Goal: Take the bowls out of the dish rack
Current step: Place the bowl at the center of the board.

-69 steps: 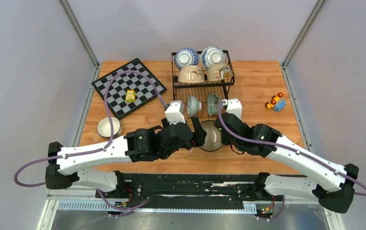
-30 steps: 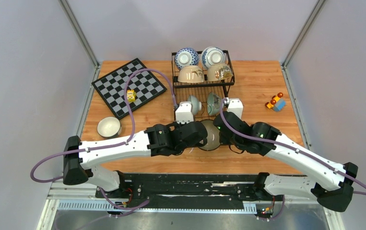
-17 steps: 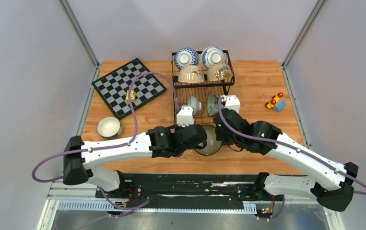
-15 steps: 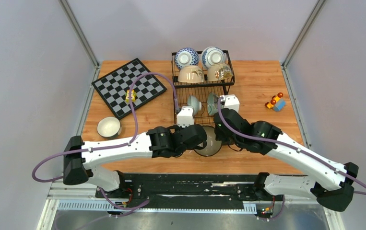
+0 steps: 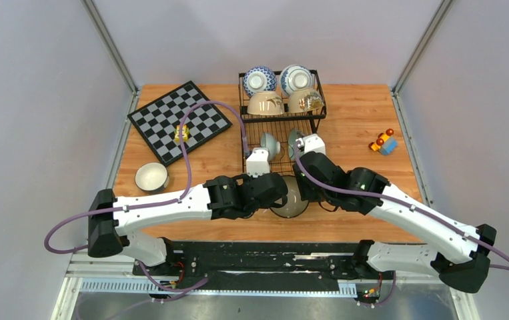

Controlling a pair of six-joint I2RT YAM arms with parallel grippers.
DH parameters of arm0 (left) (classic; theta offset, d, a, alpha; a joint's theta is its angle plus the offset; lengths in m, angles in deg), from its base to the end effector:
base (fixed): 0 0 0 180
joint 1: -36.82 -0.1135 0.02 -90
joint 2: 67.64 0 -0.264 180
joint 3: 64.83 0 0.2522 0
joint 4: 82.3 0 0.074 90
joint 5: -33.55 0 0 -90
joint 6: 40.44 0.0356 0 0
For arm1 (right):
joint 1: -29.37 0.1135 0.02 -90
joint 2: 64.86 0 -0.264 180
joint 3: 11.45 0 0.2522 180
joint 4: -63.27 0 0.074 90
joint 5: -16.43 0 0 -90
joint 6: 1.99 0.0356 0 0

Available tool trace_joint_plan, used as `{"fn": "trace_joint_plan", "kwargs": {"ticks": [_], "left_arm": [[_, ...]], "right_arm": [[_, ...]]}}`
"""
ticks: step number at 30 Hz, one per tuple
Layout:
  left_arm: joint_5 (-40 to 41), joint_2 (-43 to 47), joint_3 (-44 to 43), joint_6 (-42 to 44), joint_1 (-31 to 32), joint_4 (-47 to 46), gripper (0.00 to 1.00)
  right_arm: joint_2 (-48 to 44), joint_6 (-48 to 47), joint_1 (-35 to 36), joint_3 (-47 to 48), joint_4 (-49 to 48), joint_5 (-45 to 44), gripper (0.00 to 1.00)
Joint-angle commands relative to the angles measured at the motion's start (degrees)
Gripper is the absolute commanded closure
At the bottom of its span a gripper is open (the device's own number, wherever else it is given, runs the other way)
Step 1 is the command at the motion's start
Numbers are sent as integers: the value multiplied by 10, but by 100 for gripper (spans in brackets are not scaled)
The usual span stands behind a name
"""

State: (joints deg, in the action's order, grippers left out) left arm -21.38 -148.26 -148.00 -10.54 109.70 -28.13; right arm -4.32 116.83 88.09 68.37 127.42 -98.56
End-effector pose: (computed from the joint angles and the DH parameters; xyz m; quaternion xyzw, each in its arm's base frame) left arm 0.1058 -0.2740 0.3043 0.0018 0.9060 -0.1739 0.3860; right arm 0.1185 0.1661 0.3517 -0.1524 0.8925 0.1149 0.4087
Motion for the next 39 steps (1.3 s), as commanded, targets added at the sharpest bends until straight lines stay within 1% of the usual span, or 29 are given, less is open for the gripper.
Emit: {"fn": "trace_joint_plan", "kwargs": {"ticks": [1, 6, 9, 16, 18, 19, 21, 22, 24, 27, 29, 30, 33, 35, 37, 39], "left_arm": [[12, 23, -13, -23, -4, -29, 100], [12, 24, -14, -22, -5, -29, 100], [13, 24, -15, -19, -5, -29, 100], [10, 27, -13, -18, -5, -33, 100], [8, 27, -14, -18, -5, -35, 100], [6, 28, -14, -17, -5, -36, 100], [4, 29, -16, -18, -5, -36, 100], [3, 29, -16, -16, -5, -36, 98], [2, 30, -17, -5, -5, -36, 73], [6, 36, -19, 5, -5, -29, 28], [6, 48, -15, 19, -5, -32, 3], [7, 57, -11, 26, -5, -36, 1], [15, 95, 10, 45, -5, -54, 0], [20, 125, 22, 62, -5, -64, 0], [27, 157, 38, 82, -5, -68, 0], [47, 193, 66, 99, -5, -68, 0]], "right_arm": [[11, -24, -7, -6, 29, 12, 56], [23, -28, -7, -13, 29, 16, 57], [28, -29, -7, -14, 28, 14, 62], [29, -29, -7, -24, 26, 17, 82], [27, -28, -7, -25, 25, 15, 96], [26, -28, -7, -25, 26, 13, 100], [21, -28, -7, -24, 26, 9, 100], [18, -27, -8, -22, 26, 8, 100], [13, -27, -7, -18, 28, 3, 100], [8, -30, -8, -9, 36, -13, 100], [7, -35, -10, -2, 44, -20, 100], [8, -39, -13, 3, 48, -21, 100], [6, -52, -30, 22, 58, -20, 100], [1, -61, -58, 38, 63, -16, 100], [-8, -71, -110, 59, 63, -2, 100], [-16, -79, -189, 78, 55, 21, 100]]}}
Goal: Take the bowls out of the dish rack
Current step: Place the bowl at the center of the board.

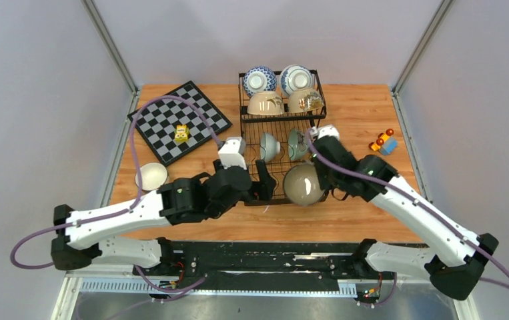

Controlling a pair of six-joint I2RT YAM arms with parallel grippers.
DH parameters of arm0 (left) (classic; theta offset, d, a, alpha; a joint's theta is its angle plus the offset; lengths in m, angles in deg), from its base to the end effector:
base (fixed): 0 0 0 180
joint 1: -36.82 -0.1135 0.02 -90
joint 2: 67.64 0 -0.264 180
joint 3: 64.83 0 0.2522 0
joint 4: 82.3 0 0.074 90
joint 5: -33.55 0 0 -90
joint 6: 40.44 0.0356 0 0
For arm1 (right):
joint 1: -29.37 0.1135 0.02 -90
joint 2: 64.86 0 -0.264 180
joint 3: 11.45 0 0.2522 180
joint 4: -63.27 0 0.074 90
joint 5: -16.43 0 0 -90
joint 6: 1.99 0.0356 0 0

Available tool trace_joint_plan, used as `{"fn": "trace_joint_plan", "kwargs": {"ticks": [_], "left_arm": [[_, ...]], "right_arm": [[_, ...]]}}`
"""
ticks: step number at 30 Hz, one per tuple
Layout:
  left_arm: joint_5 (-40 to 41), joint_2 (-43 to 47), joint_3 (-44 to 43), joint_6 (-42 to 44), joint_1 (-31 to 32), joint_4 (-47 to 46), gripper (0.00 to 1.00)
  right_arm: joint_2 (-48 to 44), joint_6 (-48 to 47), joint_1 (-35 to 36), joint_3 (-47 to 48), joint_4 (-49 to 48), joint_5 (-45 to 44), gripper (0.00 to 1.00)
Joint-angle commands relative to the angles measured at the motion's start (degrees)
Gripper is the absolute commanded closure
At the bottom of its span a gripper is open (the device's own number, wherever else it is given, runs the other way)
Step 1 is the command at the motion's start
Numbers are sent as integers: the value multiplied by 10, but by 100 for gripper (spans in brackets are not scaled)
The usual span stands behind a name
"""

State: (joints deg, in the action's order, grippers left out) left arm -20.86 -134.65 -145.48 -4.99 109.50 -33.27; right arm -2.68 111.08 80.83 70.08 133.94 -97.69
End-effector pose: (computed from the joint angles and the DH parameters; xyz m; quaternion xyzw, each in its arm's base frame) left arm 0.0930 -0.2286 0.3564 -0.0051 0.8576 -0.2706 0.4374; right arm 0.1368 0.1484 0.3474 -0.1592 0.9115 0.0392 0.3771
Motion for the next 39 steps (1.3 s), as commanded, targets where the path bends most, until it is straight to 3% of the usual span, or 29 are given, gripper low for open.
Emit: {"fn": "trace_joint_plan", "kwargs": {"ticks": [1, 6, 11, 15, 21, 33, 39], "left_arm": [[57, 77, 61, 49, -4, -18, 0], [115, 181, 174, 59, -4, -35, 0], [142, 267, 271, 22, -4, -41, 0], [134, 301, 309, 3, -3, -36, 0], [151, 312, 325, -3, -4, -39, 0], [121, 222, 330, -13, -4, -103, 0], [103, 198, 336, -16, -4, -130, 0]], "right_arm": [[-37, -23, -158, 68, -18, 25, 100], [-17, 29, -366, 87, -79, 81, 100], [34, 90, -480, 62, -191, 38, 100], [110, 139, -579, 48, -269, 112, 100], [262, 139, -614, 131, -290, 152, 100], [516, 117, -621, 341, -311, 214, 100], [572, 129, -620, 390, -297, 230, 100]]}}
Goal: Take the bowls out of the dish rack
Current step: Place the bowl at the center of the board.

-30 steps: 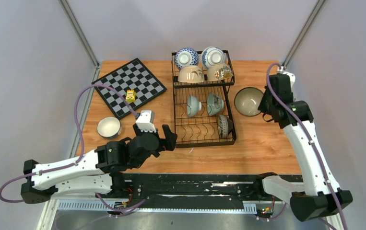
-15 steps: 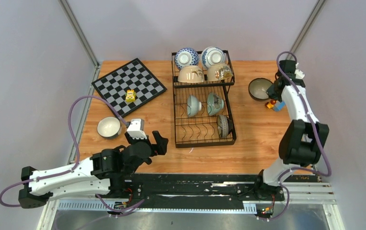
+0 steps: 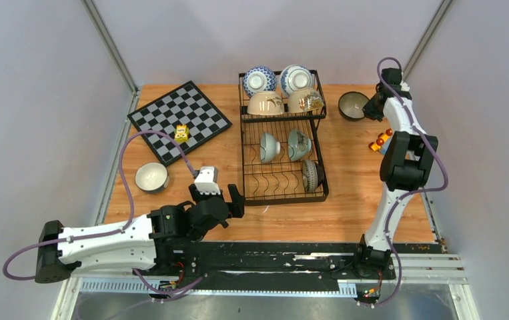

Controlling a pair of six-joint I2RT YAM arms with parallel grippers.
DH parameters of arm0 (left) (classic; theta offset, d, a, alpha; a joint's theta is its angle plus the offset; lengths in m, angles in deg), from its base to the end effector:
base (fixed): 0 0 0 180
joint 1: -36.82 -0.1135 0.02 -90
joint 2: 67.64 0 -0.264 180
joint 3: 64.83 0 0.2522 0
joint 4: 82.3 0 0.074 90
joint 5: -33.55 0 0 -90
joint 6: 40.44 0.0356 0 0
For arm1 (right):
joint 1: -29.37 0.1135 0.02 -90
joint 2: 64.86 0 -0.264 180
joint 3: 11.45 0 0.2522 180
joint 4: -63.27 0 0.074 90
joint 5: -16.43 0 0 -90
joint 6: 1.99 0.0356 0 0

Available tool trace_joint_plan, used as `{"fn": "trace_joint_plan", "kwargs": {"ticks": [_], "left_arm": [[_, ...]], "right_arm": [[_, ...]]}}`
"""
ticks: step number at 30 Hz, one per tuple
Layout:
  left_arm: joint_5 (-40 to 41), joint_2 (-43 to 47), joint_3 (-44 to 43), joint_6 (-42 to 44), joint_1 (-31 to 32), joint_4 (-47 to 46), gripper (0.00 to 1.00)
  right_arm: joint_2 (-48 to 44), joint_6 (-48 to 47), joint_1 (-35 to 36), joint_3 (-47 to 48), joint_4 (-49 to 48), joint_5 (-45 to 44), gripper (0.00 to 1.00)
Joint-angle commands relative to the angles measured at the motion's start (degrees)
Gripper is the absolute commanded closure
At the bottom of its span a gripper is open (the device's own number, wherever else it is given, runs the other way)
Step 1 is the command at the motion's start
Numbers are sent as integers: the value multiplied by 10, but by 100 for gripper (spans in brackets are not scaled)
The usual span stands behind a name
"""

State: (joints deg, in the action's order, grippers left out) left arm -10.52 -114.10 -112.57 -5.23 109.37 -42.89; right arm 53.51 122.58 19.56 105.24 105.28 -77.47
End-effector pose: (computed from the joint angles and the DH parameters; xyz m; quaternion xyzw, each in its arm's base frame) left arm 0.0748 -0.1526 0.2495 -0.0408 0.8444 -0.2053 0.4931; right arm 0.4693 -0.0836 0.2627 0.3594 0.8458 0.0537 0.3906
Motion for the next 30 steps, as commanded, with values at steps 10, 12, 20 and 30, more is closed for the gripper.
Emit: {"fn": "trace_joint_plan", "kwargs": {"ticks": [10, 12, 20, 30], "left_arm": [[-2, -25, 7, -9, -2, -45, 0], [-2, -27, 8, -13, -2, -40, 0], [-1, -21, 16, -27, -2, -31, 0], [-8, -7, 19, -43, -2, -18, 0]], "right_arm": [[43, 11, -4, 47, -10, 30, 100], [49, 8, -2, 46, -9, 30, 100], [62, 1, 0, 37, -9, 52, 91], [44, -13, 0, 17, -9, 45, 52]]}}
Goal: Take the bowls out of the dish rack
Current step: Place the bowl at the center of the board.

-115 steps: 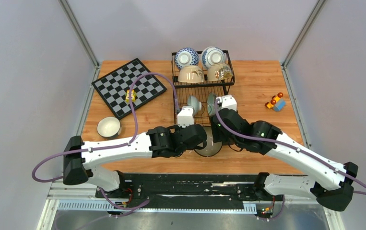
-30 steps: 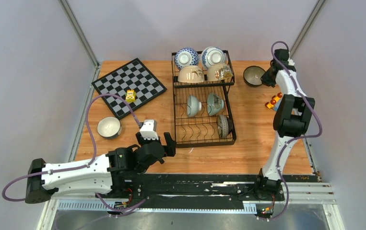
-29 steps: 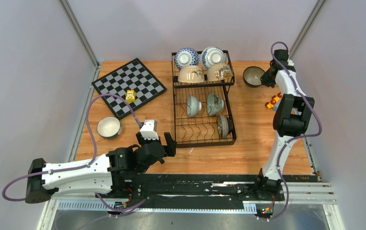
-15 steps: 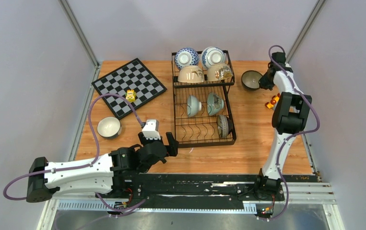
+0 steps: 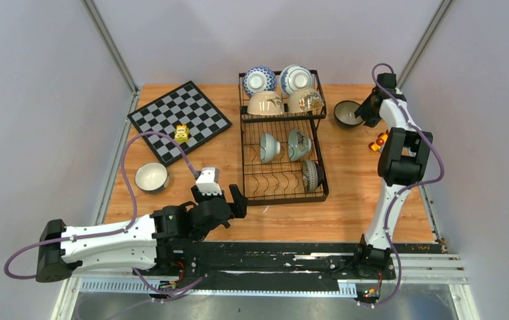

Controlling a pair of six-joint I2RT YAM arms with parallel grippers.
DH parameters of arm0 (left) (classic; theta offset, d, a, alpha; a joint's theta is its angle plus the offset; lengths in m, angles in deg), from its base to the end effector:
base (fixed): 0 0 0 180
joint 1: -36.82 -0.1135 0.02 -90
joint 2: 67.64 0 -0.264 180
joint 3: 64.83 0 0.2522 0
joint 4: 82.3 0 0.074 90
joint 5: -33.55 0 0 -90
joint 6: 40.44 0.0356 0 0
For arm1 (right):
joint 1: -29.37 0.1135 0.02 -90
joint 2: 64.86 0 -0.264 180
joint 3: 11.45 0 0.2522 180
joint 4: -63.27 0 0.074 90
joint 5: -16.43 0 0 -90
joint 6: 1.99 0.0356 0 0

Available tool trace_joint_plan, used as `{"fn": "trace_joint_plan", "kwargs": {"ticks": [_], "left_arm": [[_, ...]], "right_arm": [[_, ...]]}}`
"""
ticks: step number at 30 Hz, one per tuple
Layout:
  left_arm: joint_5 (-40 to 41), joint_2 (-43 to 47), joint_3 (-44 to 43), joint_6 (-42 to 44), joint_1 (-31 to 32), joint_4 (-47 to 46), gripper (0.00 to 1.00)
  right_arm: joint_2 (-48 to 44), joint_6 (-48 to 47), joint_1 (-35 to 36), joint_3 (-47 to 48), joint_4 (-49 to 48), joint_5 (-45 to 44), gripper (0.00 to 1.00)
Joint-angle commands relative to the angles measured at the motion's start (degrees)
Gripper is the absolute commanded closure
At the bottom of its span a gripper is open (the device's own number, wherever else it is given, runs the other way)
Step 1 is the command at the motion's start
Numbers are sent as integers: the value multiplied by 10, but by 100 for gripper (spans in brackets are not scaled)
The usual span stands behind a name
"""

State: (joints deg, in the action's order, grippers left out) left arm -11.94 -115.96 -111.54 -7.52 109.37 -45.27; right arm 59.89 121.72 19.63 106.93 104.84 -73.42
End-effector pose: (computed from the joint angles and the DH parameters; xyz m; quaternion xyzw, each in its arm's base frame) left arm 0.0760 -0.1587 0.2415 -0.0504 0.8486 -0.2177 0.4795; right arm 0.4874 -0.0836 0.2211 0.3451 0.8673 0.0757 0.3508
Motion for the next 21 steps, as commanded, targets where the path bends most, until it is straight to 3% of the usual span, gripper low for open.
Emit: {"fn": "trace_joint_plan", "kwargs": {"ticks": [1, 5, 12, 16, 21], "left_arm": [[7, 15, 8, -20, -2, 9, 0], [9, 35, 8, -14, -2, 20, 0], [-19, 88, 12, 69, -2, -9, 0], [-4, 109, 16, 103, -2, -34, 0], [-3, 102, 1, 117, -2, -39, 0]], "right_arm": [[-26, -5, -1, -3, -5, 3, 48], [-64, 8, -2, -14, 6, -29, 38], [-198, 32, 10, -42, 13, -42, 35], [-327, 72, 48, -161, -31, -41, 35], [-499, 17, 117, -326, -65, -94, 35]]}}
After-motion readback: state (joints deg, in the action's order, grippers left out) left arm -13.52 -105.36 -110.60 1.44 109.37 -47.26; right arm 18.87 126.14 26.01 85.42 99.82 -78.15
